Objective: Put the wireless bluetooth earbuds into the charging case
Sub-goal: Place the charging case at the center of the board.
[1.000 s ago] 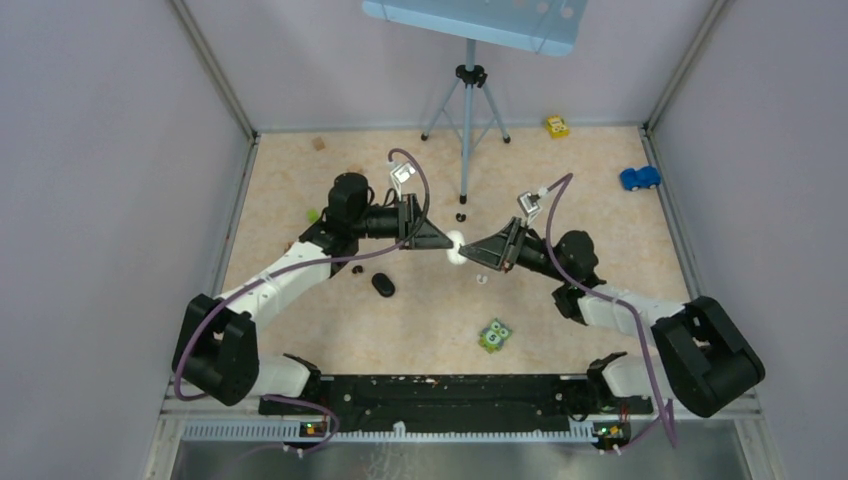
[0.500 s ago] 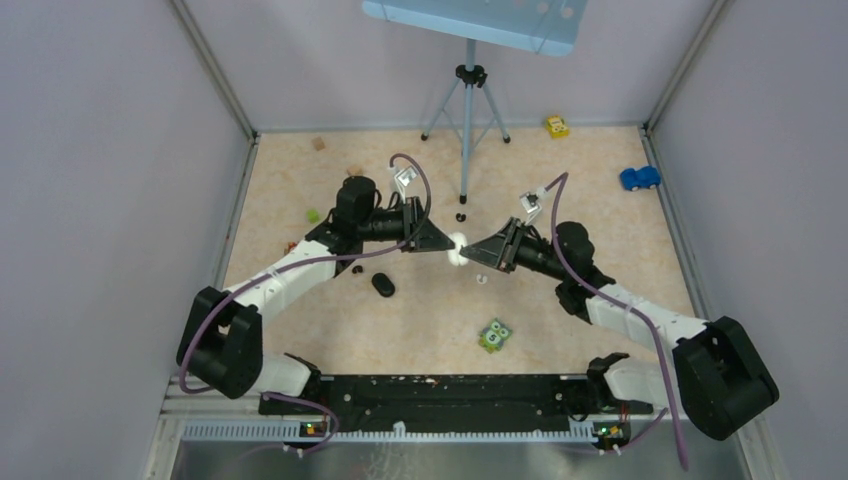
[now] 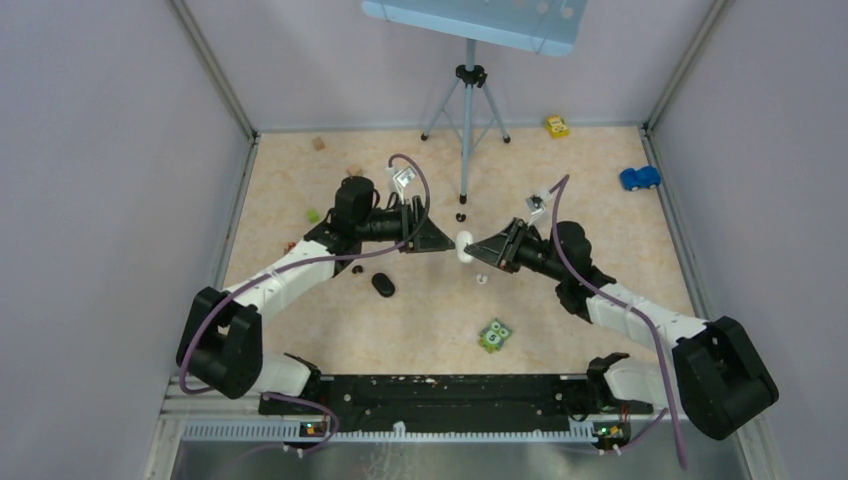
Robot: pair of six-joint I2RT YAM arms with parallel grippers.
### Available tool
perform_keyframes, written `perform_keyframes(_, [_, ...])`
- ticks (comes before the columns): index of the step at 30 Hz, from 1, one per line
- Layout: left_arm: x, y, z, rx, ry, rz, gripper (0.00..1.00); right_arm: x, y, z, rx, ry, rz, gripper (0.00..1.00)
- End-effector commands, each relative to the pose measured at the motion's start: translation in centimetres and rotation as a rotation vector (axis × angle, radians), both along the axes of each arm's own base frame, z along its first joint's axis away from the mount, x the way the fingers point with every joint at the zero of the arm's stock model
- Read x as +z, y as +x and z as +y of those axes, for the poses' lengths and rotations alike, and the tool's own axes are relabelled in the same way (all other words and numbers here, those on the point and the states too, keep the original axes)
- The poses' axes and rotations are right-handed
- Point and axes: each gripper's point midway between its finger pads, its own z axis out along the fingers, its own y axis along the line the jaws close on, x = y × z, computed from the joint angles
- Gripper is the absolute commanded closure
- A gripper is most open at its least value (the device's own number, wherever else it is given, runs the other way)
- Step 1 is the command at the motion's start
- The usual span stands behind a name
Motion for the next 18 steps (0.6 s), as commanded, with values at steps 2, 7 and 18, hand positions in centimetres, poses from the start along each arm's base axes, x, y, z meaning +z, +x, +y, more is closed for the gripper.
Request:
perform_keyframes(2, [1.0, 0.0, 0.2, -0.001, -0.007, -0.071, 0.38, -0.2, 0.5, -0.3, -0.028, -0.011, -0.005, 1.00])
perform_keyframes(7, [1.0, 0.9, 1.0, 0.057, 0.061, -0.149, 0.28, -0.6, 0.6, -0.4, -0.036, -0.029, 0.030, 1.00])
perform_keyframes(18, [0.9, 2.3, 5.0, 0.228, 0.261, -0.770, 0.22, -0.7, 0.6, 0.2, 0.053, -0.079, 0.220, 1.00])
